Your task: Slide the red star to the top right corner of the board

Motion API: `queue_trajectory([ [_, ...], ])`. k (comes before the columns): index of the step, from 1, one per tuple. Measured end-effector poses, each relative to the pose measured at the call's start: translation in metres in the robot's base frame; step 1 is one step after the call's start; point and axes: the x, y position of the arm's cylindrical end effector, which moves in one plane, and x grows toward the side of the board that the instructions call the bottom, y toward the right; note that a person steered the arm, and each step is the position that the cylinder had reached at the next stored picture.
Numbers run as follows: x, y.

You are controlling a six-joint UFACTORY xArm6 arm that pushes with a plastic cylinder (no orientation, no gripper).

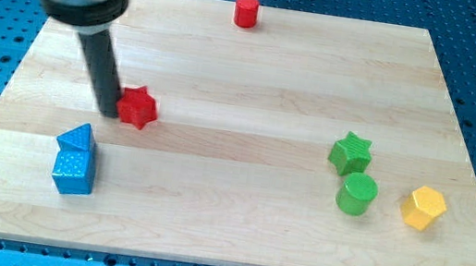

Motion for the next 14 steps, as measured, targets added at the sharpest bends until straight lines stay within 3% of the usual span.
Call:
queue_trajectory([
  [3, 0.035, 0.023],
  [4, 0.024, 0.06],
  [7, -0.075, 0.218],
  [9, -0.149, 0.283],
  [11, -0.143, 0.286],
  [13, -0.143, 0.324],
  [14, -0.175, 0.341],
])
